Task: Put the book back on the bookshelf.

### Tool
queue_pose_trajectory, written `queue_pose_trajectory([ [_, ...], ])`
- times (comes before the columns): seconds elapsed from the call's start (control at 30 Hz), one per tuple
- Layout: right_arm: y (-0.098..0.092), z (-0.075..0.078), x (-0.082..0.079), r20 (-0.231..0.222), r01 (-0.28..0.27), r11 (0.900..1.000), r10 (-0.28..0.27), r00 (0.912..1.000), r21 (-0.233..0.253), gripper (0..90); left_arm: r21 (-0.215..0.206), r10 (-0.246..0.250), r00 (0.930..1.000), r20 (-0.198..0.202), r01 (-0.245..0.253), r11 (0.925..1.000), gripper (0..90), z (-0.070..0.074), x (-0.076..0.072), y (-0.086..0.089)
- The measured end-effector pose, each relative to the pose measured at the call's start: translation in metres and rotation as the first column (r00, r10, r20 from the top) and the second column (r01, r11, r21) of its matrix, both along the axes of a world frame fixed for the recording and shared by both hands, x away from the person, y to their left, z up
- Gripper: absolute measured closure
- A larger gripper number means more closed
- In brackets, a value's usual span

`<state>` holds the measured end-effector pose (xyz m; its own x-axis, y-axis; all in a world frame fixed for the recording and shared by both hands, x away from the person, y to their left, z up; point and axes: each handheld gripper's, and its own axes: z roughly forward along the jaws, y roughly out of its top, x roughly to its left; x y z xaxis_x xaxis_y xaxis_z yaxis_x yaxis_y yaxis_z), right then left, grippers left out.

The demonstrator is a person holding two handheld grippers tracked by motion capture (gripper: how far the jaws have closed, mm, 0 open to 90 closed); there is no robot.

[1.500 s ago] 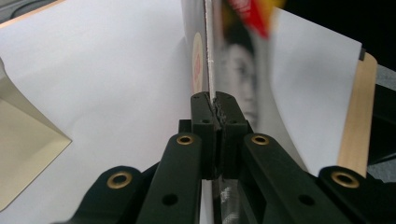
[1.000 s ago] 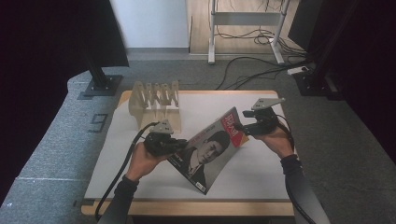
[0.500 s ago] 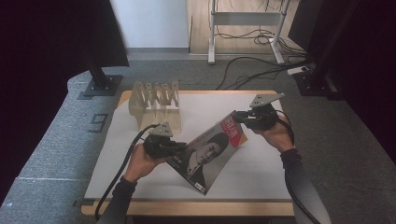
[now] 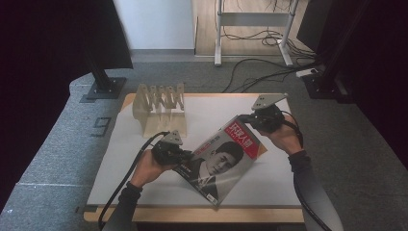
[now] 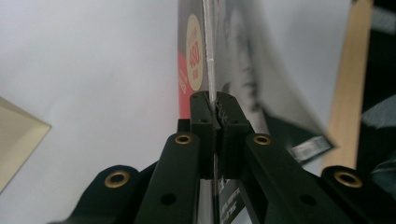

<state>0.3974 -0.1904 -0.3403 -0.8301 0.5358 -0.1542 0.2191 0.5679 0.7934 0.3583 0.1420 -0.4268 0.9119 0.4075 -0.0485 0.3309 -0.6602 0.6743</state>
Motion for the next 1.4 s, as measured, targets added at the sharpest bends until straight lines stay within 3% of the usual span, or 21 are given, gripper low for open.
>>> queue_pose_trajectory([
  [0.17,0.000,-0.009,0.003,-0.029,-0.015,0.999,0.017,0.9994,0.046,88.9,-0.010,0.010,0.9999,-0.013,-0.010,0.9999,87.0,-0.009,0.003,0.004],
  [0.3,0.003,-0.005,0.002,-0.026,-0.028,0.998,0.030,0.9992,0.063,88.9,-0.001,-0.004,0.9998,-0.022,0.004,1.0000,85.7,-0.010,0.003,0.003],
  [0.37,0.006,-0.001,0.000,-0.031,-0.061,0.993,0.065,0.9974,0.098,88.9,-0.014,-0.006,0.9998,-0.017,0.006,0.9999,83.3,-0.012,0.004,0.001],
  [0.53,0.021,0.004,-0.007,-0.010,-0.094,0.994,0.094,0.9955,0.055,88.9,-0.032,0.007,0.9996,-0.028,-0.007,0.9995,76.8,-0.017,0.011,-0.006],
  [0.63,0.022,0.004,-0.007,-0.016,-0.102,0.992,0.104,0.9945,0.067,88.9,-0.065,-0.002,0.9993,-0.036,0.000,0.9979,70.1,-0.016,0.016,-0.010],
  [0.8,0.026,0.002,-0.008,-0.023,-0.115,0.991,0.117,0.9929,0.074,88.8,-0.037,-0.005,0.9998,-0.020,0.004,0.9993,66.1,-0.015,0.026,-0.027],
  [0.83,0.026,0.002,-0.008,-0.022,-0.118,0.990,0.120,0.9926,0.074,88.8,-0.029,-0.007,0.9999,-0.013,0.007,0.9996,66.7,-0.014,0.027,-0.029],
  [0.97,0.027,0.002,-0.008,-0.017,-0.112,0.992,0.113,0.9934,0.062,88.8,0.017,-0.014,0.9999,0.007,0.013,0.9998,84.3,-0.010,0.029,-0.034],
  [1.1,0.025,0.001,-0.008,-0.004,-0.104,0.993,0.104,0.9946,0.059,88.1,0.009,-0.017,0.9996,0.021,0.017,0.9998,86.9,-0.006,0.026,-0.033],
  [1.17,0.023,0.001,-0.009,0.005,-0.096,0.994,0.096,0.9954,0.055,82.2,-0.011,-0.011,0.9999,0.010,0.011,0.9999,87.1,-0.003,0.026,-0.030],
  [1.27,0.014,-0.003,-0.010,-0.004,-0.066,0.997,0.067,0.9978,0.046,66.7,-0.053,0.009,0.9999,0.009,-0.008,0.9986,87.2,0.006,0.026,-0.021],
  [1.4,-0.005,-0.017,-0.006,-0.052,0.022,0.999,-0.019,0.9985,0.040,49.0,-0.084,0.027,0.9995,0.018,-0.026,0.9962,87.3,0.018,0.024,-0.011],
])
